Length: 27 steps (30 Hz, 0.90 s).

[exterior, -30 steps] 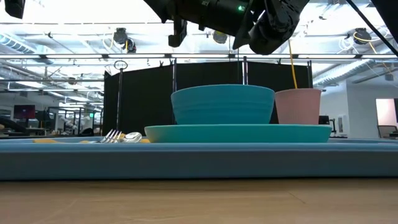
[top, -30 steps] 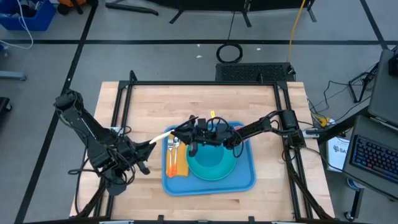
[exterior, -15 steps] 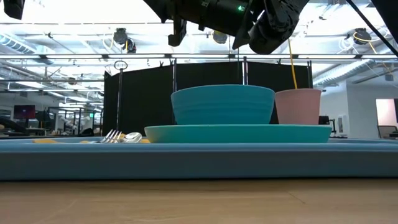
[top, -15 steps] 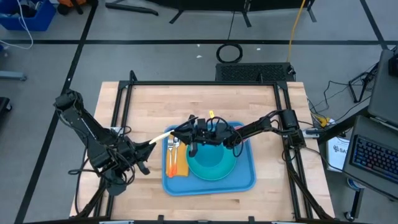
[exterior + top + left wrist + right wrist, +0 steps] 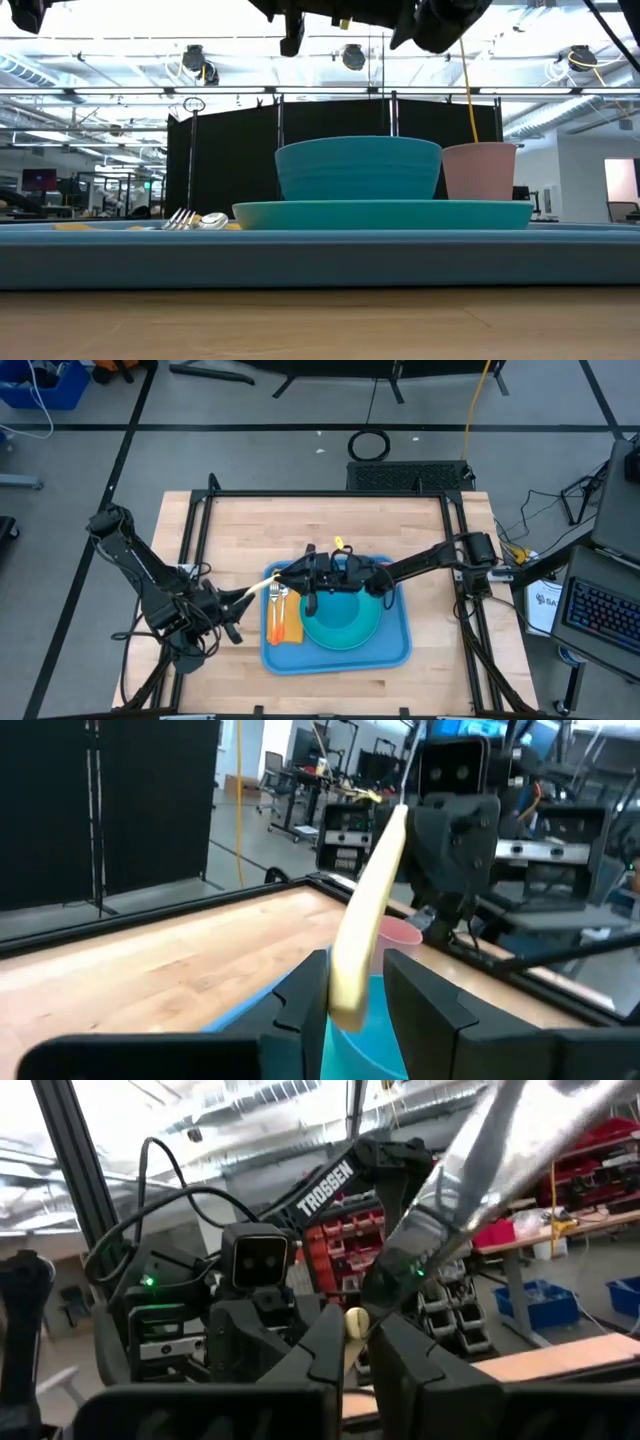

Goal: Set up tray
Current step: Put the yellow knife to the right of the orange spoon on the yellow napkin

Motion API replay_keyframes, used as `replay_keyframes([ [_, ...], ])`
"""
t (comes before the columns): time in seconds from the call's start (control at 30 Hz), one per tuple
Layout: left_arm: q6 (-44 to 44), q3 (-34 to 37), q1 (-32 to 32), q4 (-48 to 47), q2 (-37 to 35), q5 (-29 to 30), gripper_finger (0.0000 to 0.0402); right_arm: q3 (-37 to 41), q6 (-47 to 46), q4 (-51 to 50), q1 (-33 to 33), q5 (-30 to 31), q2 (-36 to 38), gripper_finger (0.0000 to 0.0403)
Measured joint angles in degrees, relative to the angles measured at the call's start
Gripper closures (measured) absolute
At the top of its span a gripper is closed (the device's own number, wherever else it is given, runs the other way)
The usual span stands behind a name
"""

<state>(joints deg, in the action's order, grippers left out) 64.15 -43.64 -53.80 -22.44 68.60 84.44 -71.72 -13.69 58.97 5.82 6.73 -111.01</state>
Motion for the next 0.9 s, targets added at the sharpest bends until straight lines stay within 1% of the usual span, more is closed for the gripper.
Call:
replay_keyframes([
  [0.33,-1.63,-0.02,0.00,-0.02,0.00,-4.12,0.0298,0.00,0.91,-11.72,-0.11,0.46,5.91,0.0384],
  [0.53,-2.41,-0.07,-0.11,0.09,0.01,-7.12,0.0298,0.07,1.07,-19.46,-0.52,3.62,9.48,0.0387],
  [0.67,-2.53,-0.07,-0.15,0.07,0.00,-9.78,0.0298,0.09,0.80,-25.78,-0.93,3.59,12.36,0.0387],
  [0.9,-2.94,-0.07,-1.13,0.00,0.02,-10.48,0.0298,0.09,-4.97,-33.44,-2.19,3.73,14.79,0.0387],
])
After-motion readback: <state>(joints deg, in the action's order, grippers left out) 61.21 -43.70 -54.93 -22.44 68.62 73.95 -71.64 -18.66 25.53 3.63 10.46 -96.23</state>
